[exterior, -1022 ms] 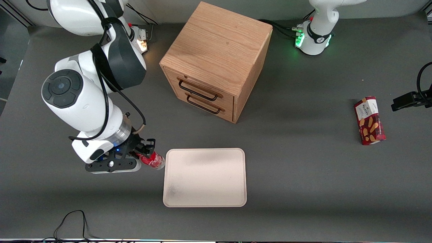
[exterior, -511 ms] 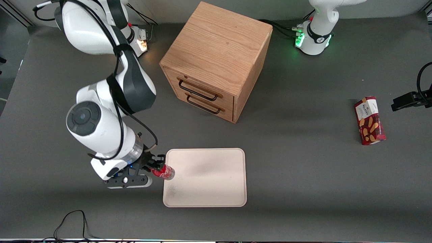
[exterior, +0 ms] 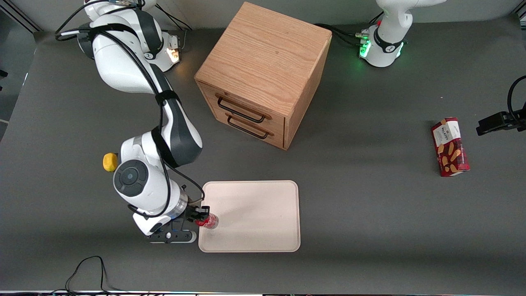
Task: Place coke bottle on tray
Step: 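Lower the bottle onto the tray's edge and open the right gripper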
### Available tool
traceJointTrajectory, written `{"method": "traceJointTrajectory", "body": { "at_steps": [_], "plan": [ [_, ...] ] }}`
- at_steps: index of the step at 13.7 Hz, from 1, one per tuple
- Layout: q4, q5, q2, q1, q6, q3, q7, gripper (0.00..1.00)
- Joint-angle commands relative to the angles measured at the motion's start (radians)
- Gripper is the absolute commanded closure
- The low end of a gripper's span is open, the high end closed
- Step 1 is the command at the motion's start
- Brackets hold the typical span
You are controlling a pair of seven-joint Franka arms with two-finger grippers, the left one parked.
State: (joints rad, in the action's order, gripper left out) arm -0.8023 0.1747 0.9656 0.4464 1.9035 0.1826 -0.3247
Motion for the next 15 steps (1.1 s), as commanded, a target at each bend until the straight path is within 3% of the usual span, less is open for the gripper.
{"method": "traceJointTrajectory", "body": {
  "at_steps": [1,6,7,8,15],
  "plan": [
    [-0.031,0.02,0.007,-0.003,0.049,0.0,0.024,1.0],
    [-0.057,0.017,0.033,-0.003,0.101,0.001,0.019,1.0],
    [-0.057,0.017,0.032,-0.002,0.101,0.001,0.01,0.71],
    [-0.057,0.019,0.03,-0.003,0.101,0.001,0.009,0.01],
    [-0.06,0.017,-0.022,0.001,0.059,0.001,-0.053,0.0]
  ]
}}
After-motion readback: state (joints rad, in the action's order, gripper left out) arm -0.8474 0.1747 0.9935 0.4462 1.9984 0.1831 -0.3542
